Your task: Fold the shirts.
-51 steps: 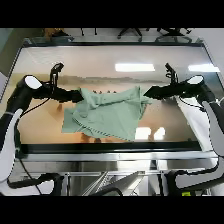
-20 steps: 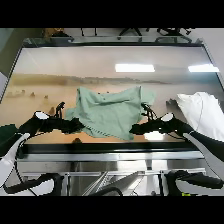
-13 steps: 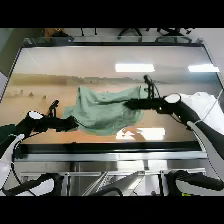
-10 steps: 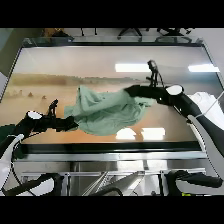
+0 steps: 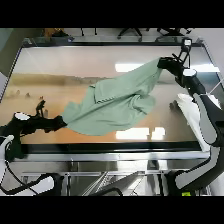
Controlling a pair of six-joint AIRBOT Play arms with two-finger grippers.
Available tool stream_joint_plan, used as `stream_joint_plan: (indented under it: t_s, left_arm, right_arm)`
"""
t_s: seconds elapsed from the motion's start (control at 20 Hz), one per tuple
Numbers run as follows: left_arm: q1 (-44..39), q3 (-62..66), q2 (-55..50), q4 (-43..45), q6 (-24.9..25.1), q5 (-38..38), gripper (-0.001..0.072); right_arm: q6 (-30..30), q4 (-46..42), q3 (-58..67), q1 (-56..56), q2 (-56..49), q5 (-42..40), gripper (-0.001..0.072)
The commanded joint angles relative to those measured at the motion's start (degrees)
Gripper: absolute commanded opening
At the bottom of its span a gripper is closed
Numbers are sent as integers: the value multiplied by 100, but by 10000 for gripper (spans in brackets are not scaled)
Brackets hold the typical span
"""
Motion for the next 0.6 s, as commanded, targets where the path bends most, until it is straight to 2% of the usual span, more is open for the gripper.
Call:
stream_joint_plan:
  t_s: [0.0,0.05,0.1,0.2,0.3,0.35,0.4,0.55]
  left_arm:
    - [868,509,-2,162,4,-24,13]
    - [986,776,-2,131,15,-17,13]
    - [1019,1045,-20,133,15,-13,13]
    - [966,1707,-238,138,13,-28,14]
    - [859,2354,-627,133,11,-83,14]
    - [739,2710,-903,138,11,-179,13]
    - [608,3036,-1176,131,11,-286,14]
    - [9,4113,-2052,136,11,-378,14]
  right_arm:
    - [-13,-24,133,-490,-157,931,16]
    - [13,-164,131,-514,-90,1185,16]
    - [350,-522,125,-514,0,1464,16]
    - [1915,-1930,11,-514,208,1812,15]
    - [3587,-3943,-275,-511,501,2295,14]
    - [4089,-4601,-485,-505,684,2581,13]
    - [4266,-4889,-767,-505,916,2881,13]
    - [4559,-4878,-1770,-496,1641,3235,14]
